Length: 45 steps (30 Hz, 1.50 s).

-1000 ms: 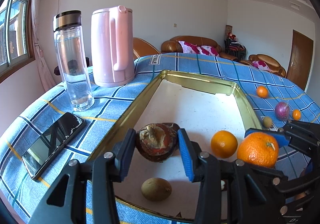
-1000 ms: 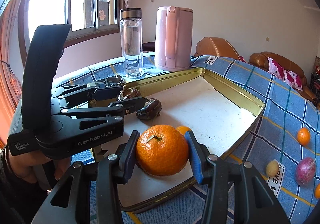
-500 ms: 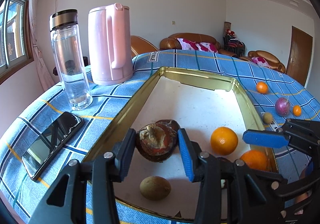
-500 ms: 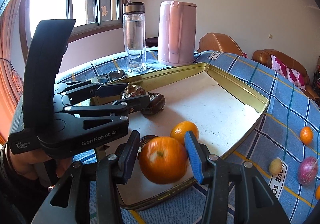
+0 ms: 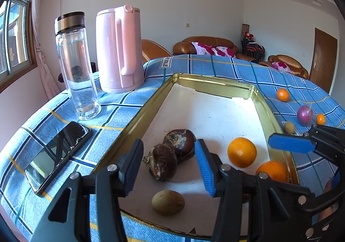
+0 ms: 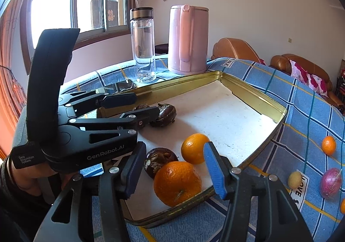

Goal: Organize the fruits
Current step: 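Lower and release the dark fruit into the tin while right tool releases the orange there, then move left tool toward the red onion while right tool approaches another orange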

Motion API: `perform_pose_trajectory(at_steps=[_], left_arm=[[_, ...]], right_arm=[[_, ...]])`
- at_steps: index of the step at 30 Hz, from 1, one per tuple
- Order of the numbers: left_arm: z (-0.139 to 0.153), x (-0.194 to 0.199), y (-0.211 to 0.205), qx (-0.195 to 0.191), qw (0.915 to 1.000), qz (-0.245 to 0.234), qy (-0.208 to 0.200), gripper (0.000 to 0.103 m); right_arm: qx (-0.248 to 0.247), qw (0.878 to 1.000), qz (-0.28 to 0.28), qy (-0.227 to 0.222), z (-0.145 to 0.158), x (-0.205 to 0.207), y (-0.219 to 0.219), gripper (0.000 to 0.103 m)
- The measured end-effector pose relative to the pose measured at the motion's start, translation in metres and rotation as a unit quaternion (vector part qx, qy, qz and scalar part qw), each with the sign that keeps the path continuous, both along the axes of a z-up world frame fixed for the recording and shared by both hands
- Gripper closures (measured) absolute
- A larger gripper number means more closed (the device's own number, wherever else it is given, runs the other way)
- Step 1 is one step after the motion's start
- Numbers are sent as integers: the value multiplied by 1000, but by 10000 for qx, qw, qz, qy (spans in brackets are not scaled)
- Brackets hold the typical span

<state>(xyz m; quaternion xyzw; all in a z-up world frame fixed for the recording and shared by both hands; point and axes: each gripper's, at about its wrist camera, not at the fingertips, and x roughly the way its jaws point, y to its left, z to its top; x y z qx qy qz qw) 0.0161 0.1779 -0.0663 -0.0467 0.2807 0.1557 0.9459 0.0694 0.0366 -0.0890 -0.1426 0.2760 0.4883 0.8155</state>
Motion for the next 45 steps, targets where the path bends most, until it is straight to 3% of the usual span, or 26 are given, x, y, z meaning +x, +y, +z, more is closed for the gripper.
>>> perform_pose_trajectory(at_steps=[8, 13, 20, 32, 45], left_arm=[[2, -3, 0, 46, 9999, 93, -68, 28], [2, -3, -1, 80, 9999, 105, -90, 25], [4, -5, -2, 156, 9996, 199, -157, 11], [15, -6, -16, 306, 9992, 79, -257, 1], [48, 1, -63, 397, 9966, -490, -523, 0]], right_arm=[[107, 9996, -254, 10, 2, 4, -7, 33], [161, 9992, -355, -34, 3, 5, -11, 29], [207, 9985, -470, -170, 6, 1, -20, 24], [59, 9963, -623, -586, 12, -4, -37, 24], [152, 9897, -1190, -781, 31, 15, -98, 24]])
